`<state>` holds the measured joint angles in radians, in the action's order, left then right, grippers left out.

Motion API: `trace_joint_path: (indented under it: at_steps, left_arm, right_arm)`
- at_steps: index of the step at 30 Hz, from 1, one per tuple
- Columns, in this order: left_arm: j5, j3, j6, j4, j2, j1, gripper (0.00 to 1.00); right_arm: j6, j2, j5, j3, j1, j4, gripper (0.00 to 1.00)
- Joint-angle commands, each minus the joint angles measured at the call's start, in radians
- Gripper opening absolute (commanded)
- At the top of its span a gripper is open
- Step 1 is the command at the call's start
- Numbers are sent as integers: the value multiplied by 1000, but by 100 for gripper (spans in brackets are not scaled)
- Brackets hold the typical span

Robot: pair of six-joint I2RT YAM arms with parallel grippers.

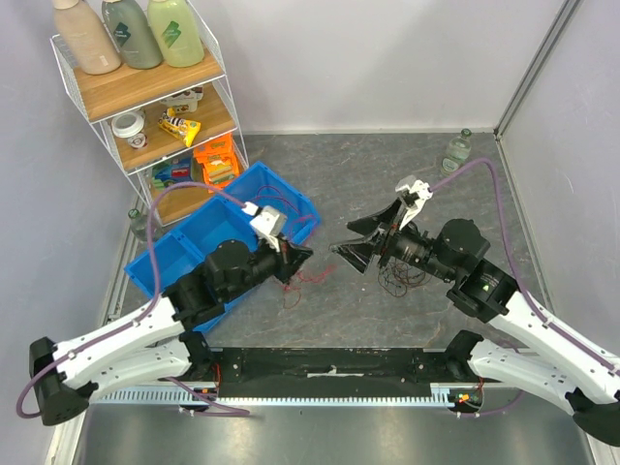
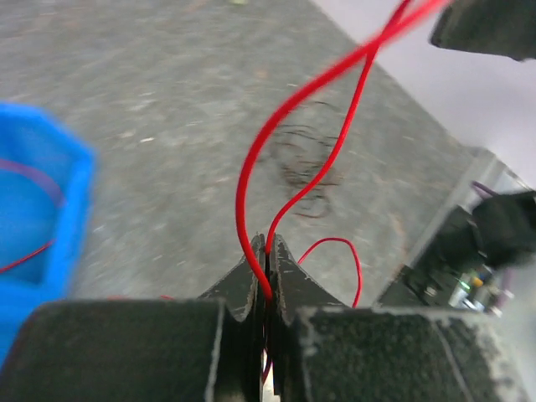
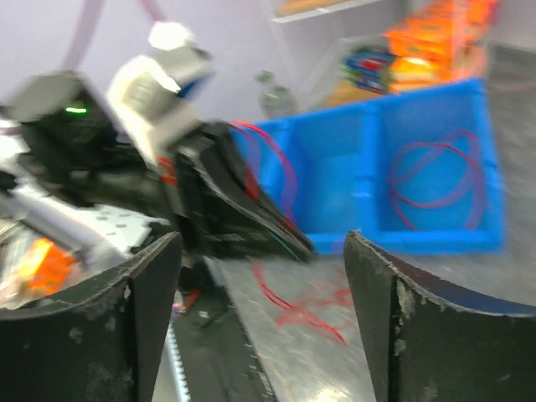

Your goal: Untangle the cables

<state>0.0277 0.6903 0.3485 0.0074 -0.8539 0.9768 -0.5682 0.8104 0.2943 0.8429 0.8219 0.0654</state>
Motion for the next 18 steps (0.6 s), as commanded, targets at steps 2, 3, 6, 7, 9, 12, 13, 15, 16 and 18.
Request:
trace_joint_path:
  at_steps: [2,3,6,7,9,12,13,15,16,18]
  left_arm:
    - [481,37,47,-240,137,-7,2]
    - [512,40,35,-239,156,-12,1]
    - [606,69,-12,-218,188,-16,2]
    - [633,89,-23,-216,190,-18,2]
    - [690,120,-60,-192,185,-20,2]
    - [768,130,-143,-107,179,-27,2]
    - [787,129,-172,-69,176,-32,2]
    - [820,127,-216,15,170,-49,2]
    - [839,130,-233,44,162,-56,2]
    - [870,130,-265,123,150,-79,2]
  right_arm:
    - [116,-40,-320,41,0,-231,88]
    - [119,-53,-328,30,0,-230,89]
    - [113,-62,-339,7,0,-227,88]
    - [113,-59,-339,7,0,-228,88]
    - [113,-40,-328,16,0,-228,88]
    - [110,-30,-310,22,0,-227,88]
    - [102,-30,-304,18,0,-225,88]
    - [88,-43,-303,-2,0,-219,88]
    - [84,-53,-304,-11,0,-214,88]
    - [79,-66,-314,-24,0,-216,88]
